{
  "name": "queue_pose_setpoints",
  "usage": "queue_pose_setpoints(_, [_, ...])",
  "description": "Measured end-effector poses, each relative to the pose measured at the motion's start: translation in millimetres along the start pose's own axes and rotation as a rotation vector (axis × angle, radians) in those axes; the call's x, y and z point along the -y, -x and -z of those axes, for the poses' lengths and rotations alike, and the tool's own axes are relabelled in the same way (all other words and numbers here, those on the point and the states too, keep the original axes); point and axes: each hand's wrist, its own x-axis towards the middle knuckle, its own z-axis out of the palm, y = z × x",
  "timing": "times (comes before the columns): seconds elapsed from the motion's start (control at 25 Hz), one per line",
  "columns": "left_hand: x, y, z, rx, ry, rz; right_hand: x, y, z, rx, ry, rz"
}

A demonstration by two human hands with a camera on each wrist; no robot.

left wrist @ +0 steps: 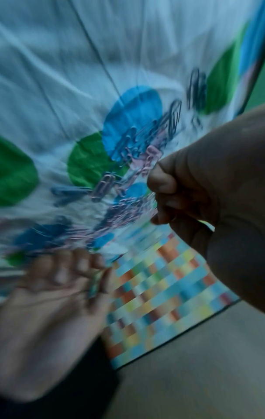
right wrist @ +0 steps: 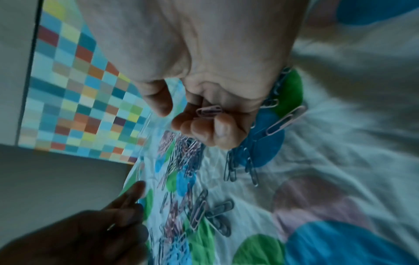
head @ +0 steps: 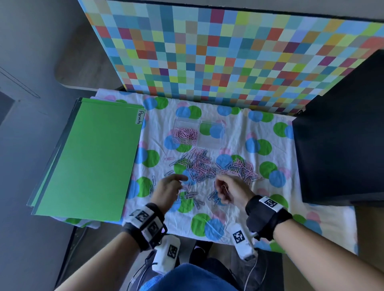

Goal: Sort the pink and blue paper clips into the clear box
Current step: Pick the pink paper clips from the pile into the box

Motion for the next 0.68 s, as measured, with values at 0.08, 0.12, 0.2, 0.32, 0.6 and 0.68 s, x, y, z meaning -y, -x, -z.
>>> queue_pose_setpoints(0.08, [-3, -6, 16, -0.065, 0.379, 0.166, 4, -2, -13, 0.009, 0.389, 0.107])
queue_pose_setpoints(0.12, [-4, -8, 21, -0.089, 0.483, 0.221, 5, -3, -20, -0.012, 0.616, 0.187])
queue_pose_setpoints(0.2, [-2, -13, 27, -0.105, 0.501, 0.252, 5, -4, -34, -0.004, 0.928, 0.341])
queue_pose_setpoints(0.32, [5, -15, 29, -0.070, -0.152, 0.044, 1, -4, -46, 0.077, 1.213, 0.492])
queue_pose_setpoints(0.6, [21, -4, 20, 0.010, -0.933, -0.243, -7, -7, -49, 0.100, 1.307, 0.573])
queue_pose_setpoints(0.68, [19, -4, 18, 0.005, -0.932, -0.228, -8, -9, -46, 0.086, 1.221, 0.578])
